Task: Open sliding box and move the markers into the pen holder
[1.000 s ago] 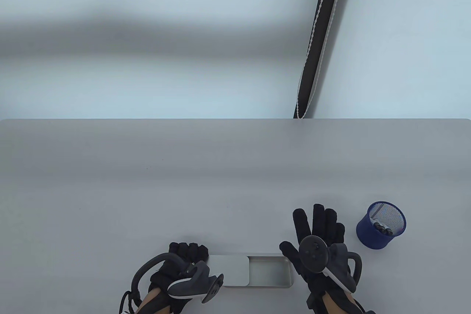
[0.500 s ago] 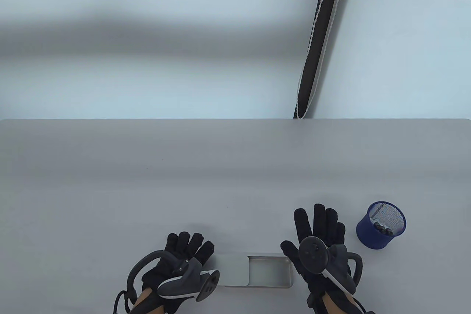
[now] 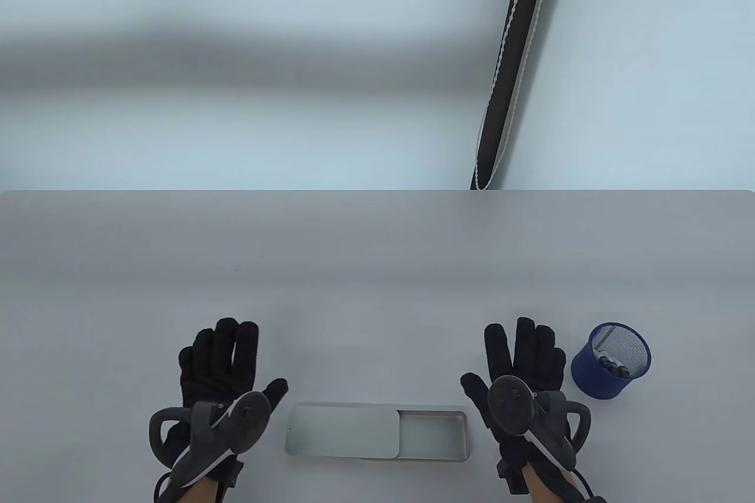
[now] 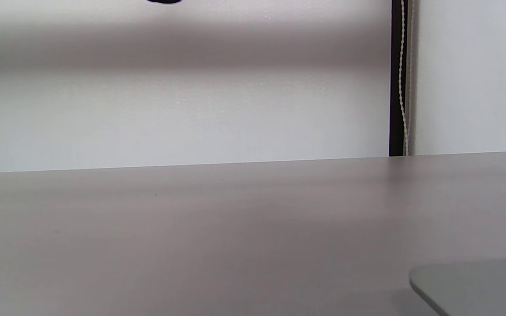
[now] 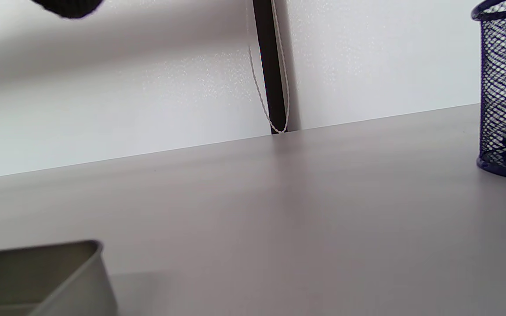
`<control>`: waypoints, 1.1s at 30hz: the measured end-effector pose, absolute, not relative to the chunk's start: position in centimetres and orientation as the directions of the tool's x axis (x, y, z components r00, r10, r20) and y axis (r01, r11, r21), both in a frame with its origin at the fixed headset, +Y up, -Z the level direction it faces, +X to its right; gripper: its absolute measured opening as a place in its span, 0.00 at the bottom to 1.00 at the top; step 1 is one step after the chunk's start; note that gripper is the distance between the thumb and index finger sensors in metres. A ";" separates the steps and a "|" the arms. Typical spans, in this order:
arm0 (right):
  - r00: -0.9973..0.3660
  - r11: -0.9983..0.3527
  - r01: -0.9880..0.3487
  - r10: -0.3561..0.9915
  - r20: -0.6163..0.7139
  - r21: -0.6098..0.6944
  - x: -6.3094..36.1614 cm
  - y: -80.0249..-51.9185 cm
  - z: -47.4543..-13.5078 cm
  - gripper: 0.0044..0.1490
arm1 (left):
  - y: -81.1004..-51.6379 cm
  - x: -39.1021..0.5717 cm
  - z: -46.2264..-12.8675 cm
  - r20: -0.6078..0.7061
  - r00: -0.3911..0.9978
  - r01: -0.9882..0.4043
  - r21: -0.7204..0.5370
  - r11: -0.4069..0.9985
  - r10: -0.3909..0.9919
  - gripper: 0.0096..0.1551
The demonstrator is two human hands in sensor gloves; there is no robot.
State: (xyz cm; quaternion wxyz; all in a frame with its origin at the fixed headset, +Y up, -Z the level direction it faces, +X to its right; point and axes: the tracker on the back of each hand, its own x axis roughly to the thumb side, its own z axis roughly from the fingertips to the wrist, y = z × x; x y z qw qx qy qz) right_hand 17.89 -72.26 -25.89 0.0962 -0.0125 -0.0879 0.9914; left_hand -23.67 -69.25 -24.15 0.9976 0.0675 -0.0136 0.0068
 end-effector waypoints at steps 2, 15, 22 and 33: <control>-0.982 -0.966 -0.186 0.190 -0.005 -0.180 18.1 -72.3 -26.0 0.53 | -70.1 -24.8 -24.5 -0.011 0.998 -0.058 0.112 0.992 0.060 0.57; -0.985 -0.968 -0.172 0.174 0.005 -0.183 18.7 -72.7 -25.9 0.53 | -71.2 -24.6 -25.0 -0.003 0.997 -0.073 0.051 0.996 0.073 0.58; -0.982 -0.967 -0.186 0.188 0.002 -0.174 18.7 -72.9 -26.0 0.52 | -71.4 -24.5 -25.0 0.006 0.997 -0.072 0.044 0.996 0.072 0.58; -0.982 -0.974 -0.184 0.186 -0.006 -0.135 18.8 -73.3 -26.4 0.52 | -72.2 -23.9 -25.4 0.028 0.999 -0.035 0.010 0.999 0.034 0.57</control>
